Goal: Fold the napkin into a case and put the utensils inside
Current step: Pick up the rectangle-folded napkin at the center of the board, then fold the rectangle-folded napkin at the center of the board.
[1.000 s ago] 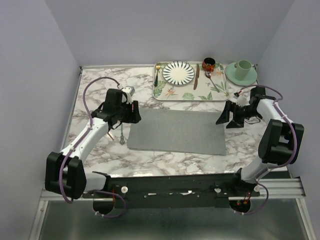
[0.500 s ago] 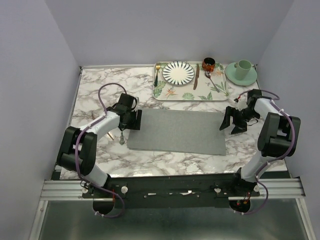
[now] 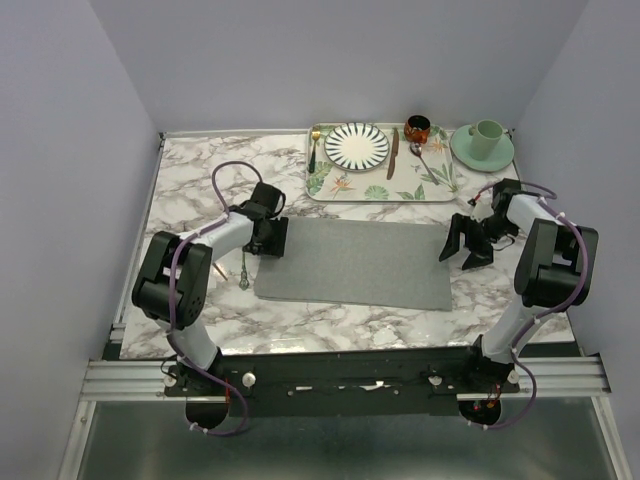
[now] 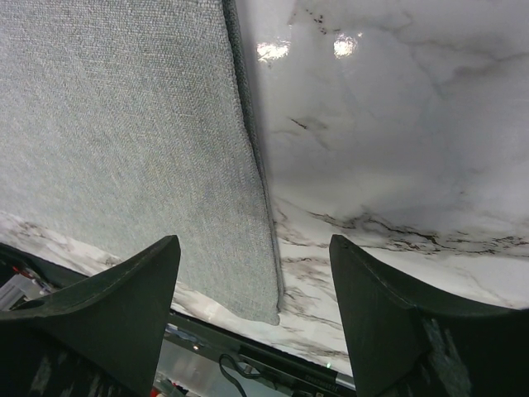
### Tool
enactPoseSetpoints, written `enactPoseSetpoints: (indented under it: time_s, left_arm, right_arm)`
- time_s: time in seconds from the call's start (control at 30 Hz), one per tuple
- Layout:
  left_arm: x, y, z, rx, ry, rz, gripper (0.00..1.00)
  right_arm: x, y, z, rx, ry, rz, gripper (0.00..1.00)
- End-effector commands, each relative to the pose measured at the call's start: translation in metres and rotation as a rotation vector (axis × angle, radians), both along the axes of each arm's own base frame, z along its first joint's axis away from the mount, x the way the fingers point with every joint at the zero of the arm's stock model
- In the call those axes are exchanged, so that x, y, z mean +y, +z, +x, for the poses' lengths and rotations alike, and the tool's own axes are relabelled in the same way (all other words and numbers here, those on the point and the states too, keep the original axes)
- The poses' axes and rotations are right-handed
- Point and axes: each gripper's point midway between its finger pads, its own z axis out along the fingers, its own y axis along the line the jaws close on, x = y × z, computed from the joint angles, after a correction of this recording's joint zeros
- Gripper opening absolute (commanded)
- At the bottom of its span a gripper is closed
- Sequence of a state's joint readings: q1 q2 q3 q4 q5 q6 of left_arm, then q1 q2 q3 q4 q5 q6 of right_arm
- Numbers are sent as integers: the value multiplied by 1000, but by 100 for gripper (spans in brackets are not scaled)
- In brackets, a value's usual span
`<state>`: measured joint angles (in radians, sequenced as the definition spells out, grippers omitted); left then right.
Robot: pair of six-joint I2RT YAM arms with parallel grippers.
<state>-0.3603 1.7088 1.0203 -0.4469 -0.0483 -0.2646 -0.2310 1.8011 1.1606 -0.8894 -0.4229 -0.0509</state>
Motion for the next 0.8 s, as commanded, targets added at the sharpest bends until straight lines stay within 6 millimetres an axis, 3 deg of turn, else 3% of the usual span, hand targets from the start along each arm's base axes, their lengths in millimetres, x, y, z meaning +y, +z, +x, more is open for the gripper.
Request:
enactPoseSetpoints:
  time_s: [0.0, 0.07, 0.13, 0.33, 0.47, 0.57, 0.7, 0.77]
  left_arm:
    - [-9, -21, -6, 65, -38, 14, 60]
    - [-8, -28, -8, 90, -47, 23, 53]
    - [-11, -33, -13, 137, -67, 20, 38]
    - [4, -17, -7, 138, -85, 39, 3]
    - [13, 10, -1, 87, -100, 39, 0]
    - [0, 41, 3, 27, -136, -22, 0]
    - [-38, 77, 3, -10, -211, -113, 0]
    - [-69, 85, -9, 25, -271, -212, 0]
  right_arm:
    - [-4, 2, 4, 14, -17, -8, 81]
    - [-4, 3, 4, 13, -20, -7, 81]
    - [-4, 5, 6, 9, -20, -8, 81]
    - [-1, 10, 6, -3, -15, 14, 80]
    - [4, 10, 2, -6, -4, 38, 79]
    - [10, 10, -4, -1, -1, 71, 77]
    - [16, 8, -9, 6, 6, 101, 73]
    - [17, 6, -10, 13, 7, 109, 71]
